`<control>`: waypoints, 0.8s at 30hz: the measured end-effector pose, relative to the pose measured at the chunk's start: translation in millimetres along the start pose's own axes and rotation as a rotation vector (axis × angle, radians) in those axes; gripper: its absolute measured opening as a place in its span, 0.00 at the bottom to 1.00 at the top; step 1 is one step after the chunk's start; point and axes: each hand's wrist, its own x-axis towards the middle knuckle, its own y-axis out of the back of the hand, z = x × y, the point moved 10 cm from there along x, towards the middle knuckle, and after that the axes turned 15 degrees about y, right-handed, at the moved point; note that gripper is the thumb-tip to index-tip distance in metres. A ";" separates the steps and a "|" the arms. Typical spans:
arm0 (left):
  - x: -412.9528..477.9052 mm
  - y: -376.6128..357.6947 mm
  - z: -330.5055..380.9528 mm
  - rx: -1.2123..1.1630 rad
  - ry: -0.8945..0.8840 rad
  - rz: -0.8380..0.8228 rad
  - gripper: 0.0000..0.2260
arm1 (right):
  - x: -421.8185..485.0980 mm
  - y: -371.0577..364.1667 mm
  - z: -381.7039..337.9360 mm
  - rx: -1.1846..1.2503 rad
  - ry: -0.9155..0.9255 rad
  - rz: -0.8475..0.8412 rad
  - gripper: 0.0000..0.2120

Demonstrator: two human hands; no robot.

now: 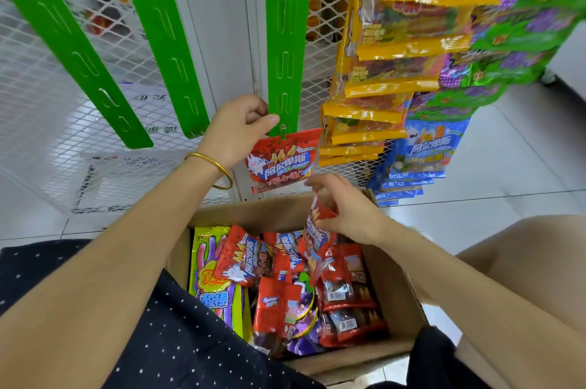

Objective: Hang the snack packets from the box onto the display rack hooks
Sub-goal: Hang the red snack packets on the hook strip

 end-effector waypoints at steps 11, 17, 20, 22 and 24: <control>-2.4 -4.6 12.8 -0.024 -0.027 -0.055 0.12 | -0.5 55.2 -32.2 0.410 0.009 0.204 0.13; -4.4 -3.6 26.1 -0.028 -0.043 -0.049 0.15 | 9.7 70.9 -46.1 0.236 0.099 0.287 0.13; -4.7 -2.7 30.6 -0.052 -0.043 -0.052 0.16 | 13.9 76.9 -53.6 0.183 0.154 0.363 0.16; -4.1 0.0 32.4 -0.090 -0.030 -0.056 0.15 | 16.3 82.9 -61.7 0.151 0.195 0.425 0.16; -4.0 2.7 33.4 -0.138 -0.011 -0.067 0.15 | 18.2 93.0 -73.4 0.075 0.248 0.501 0.17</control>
